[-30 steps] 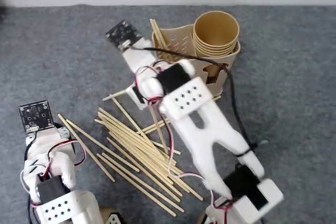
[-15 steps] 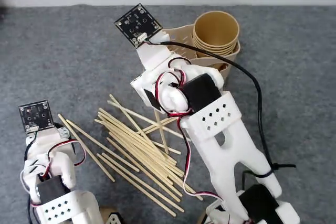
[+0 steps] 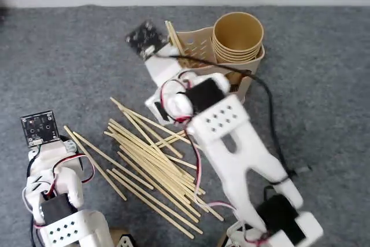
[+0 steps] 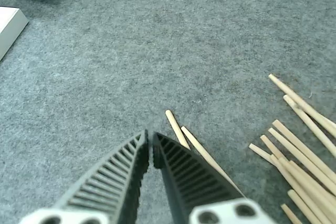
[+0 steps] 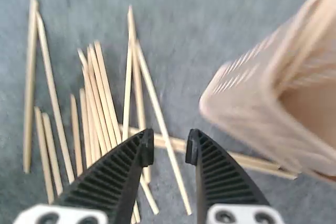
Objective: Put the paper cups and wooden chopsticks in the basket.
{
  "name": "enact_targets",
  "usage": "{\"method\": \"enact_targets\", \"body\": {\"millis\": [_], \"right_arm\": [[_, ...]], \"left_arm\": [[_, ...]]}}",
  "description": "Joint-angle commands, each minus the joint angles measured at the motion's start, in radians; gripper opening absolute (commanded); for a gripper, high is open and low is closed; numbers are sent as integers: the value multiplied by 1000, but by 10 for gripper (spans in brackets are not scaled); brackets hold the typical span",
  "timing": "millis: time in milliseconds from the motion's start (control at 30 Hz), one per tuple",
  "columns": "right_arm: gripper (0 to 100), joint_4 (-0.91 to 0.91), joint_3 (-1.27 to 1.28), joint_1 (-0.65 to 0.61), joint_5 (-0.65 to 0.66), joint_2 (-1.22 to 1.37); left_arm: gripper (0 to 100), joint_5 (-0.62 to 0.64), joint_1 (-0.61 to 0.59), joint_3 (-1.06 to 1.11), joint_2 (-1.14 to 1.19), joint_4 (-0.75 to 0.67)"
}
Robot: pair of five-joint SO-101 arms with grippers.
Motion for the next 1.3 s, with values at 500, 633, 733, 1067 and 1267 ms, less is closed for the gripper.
{"method": "enact_targets", "body": {"millis": [500,633,733,1067,1267], "right_arm": [[126,-295,9,-47,-3,424],[127,-298,-2,-58,-2,450],[127,-300,-2,-71,-2,472],[121,-297,-23,-70,-2,527],[39,-298,-29,-64,0,526]], "left_arm": [[13,9,-3,-28,-12,-23],[13,9,-3,-28,-12,-25],[13,9,-3,-28,-12,-25],[13,9,-3,-28,-12,-25],[13,9,-3,-28,-12,-25]]}}
